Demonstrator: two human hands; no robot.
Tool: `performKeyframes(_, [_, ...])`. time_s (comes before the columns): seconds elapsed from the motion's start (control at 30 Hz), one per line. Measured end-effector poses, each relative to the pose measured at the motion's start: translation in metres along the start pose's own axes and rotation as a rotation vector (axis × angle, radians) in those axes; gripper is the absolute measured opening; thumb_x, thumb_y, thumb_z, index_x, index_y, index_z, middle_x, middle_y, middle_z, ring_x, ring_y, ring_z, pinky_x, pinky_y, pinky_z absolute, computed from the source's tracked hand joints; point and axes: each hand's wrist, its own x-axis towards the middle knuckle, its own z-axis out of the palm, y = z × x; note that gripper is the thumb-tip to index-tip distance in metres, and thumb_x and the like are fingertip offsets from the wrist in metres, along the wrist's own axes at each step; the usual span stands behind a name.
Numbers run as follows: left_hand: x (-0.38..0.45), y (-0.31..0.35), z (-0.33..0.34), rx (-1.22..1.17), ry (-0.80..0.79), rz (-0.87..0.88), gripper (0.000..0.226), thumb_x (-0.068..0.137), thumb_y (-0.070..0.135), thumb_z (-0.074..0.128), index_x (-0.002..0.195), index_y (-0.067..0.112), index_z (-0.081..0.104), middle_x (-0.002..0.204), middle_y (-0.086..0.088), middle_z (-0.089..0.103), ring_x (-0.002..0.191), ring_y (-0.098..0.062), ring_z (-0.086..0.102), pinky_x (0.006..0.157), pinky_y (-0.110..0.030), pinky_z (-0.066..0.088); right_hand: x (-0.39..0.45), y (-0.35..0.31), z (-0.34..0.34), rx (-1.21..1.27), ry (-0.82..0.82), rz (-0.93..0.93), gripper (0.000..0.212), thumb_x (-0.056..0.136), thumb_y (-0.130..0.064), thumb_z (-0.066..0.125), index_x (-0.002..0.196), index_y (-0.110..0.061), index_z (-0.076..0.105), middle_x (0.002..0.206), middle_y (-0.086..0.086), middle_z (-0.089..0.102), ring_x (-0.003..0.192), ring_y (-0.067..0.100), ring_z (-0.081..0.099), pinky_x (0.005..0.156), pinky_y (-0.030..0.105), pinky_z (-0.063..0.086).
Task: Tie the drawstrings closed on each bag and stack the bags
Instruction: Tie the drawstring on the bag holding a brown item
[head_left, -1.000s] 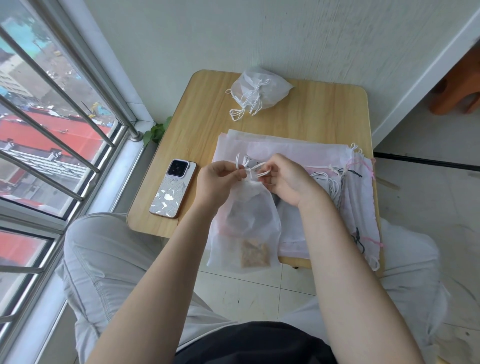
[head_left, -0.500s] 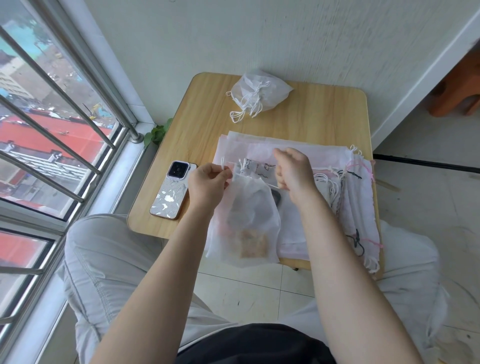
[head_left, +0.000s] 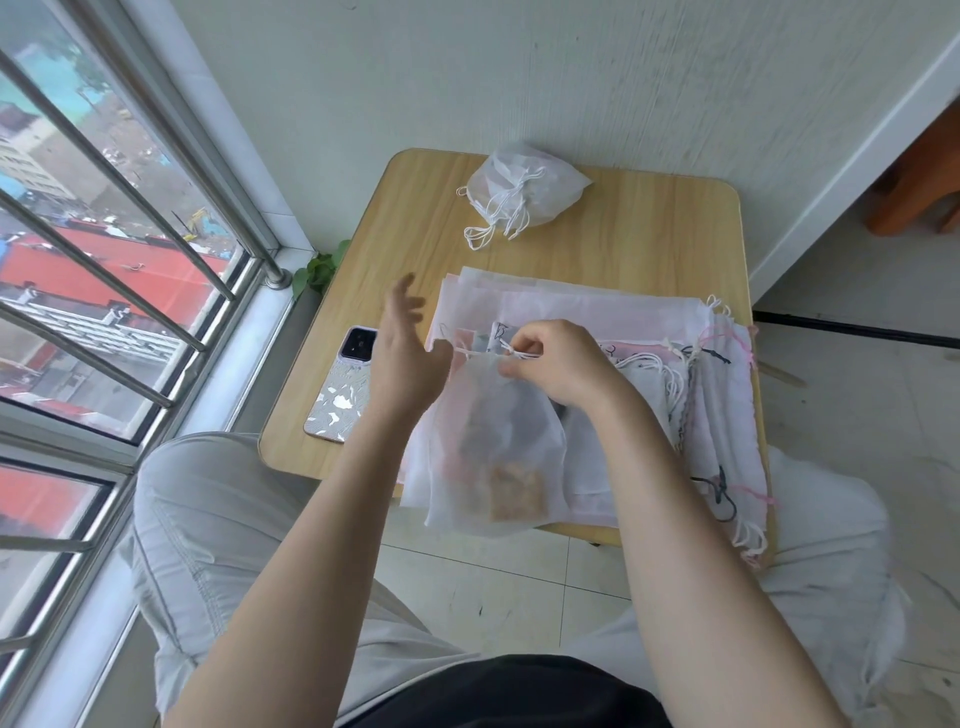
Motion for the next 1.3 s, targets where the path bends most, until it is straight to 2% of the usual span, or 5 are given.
performKeyframes(0.17, [0.01, 0.018, 0.0, 0.092, -0.429, 0.055, 0.032, 0.084, 0.018, 0.049, 0.108, 0.035, 0.062, 0.088, 0.01, 0.068, 0.085, -0.01, 0.063, 0.072, -0.028, 0.05, 0.0, -0.003, 0.0, 0.034, 0.004, -0.016, 0.014, 0.08, -0.029, 0.077, 0.082, -0.022, 0.065, 0.074, -0.015, 0.053, 0.074, 0.008, 0.05, 0.061, 0.022, 0.036])
performKeyframes(0.33, [0.019, 0.023, -0.003, 0.403, -0.342, 0.138, 0.032, 0.084, 0.03, 0.05, 0.056, 0.018, 0.039, 0.054, 0.001, 0.036, 0.056, -0.019, 0.035, 0.051, -0.028, 0.025, 0.0, 0.0, -0.001, 0.018, 0.013, -0.005, 0.02, 0.079, -0.03, 0.078, 0.073, -0.024, 0.06, 0.075, -0.014, 0.054, 0.072, 0.005, 0.049, 0.059, 0.02, 0.035])
performKeyframes(0.73, [0.011, 0.017, -0.003, -0.525, -0.584, -0.185, 0.018, 0.096, 0.017, 0.056, 0.095, 0.007, 0.071, 0.08, -0.012, 0.057, 0.058, -0.014, 0.044, 0.059, -0.026, 0.03, -0.002, 0.001, 0.004, 0.023, 0.02, 0.057, 0.023, 0.079, -0.031, 0.077, 0.085, -0.011, 0.065, 0.088, 0.001, 0.065, 0.085, 0.022, 0.06, 0.07, 0.031, 0.042])
performKeyframes(1.1, [0.007, 0.021, 0.01, -0.218, -0.309, -0.23, 0.022, 0.081, 0.036, 0.078, 0.077, 0.015, 0.077, 0.054, 0.009, 0.056, 0.04, -0.003, 0.04, 0.042, -0.015, 0.033, -0.006, 0.008, -0.016, 0.333, -0.117, 0.134, 0.012, 0.086, -0.014, 0.07, 0.098, -0.012, 0.071, 0.077, -0.001, 0.066, 0.051, -0.004, 0.052, 0.05, 0.009, 0.036])
performKeyframes(1.3, [0.008, 0.024, 0.007, -0.116, -0.497, -0.137, 0.033, 0.088, 0.027, 0.066, 0.071, -0.002, 0.063, 0.063, -0.003, 0.042, 0.057, -0.013, 0.035, 0.052, -0.022, 0.029, 0.003, -0.008, -0.029, 0.505, 0.006, 0.042, 0.01, 0.092, -0.006, 0.06, 0.093, -0.013, 0.067, 0.074, 0.0, 0.064, 0.059, -0.001, 0.056, 0.059, 0.01, 0.042])
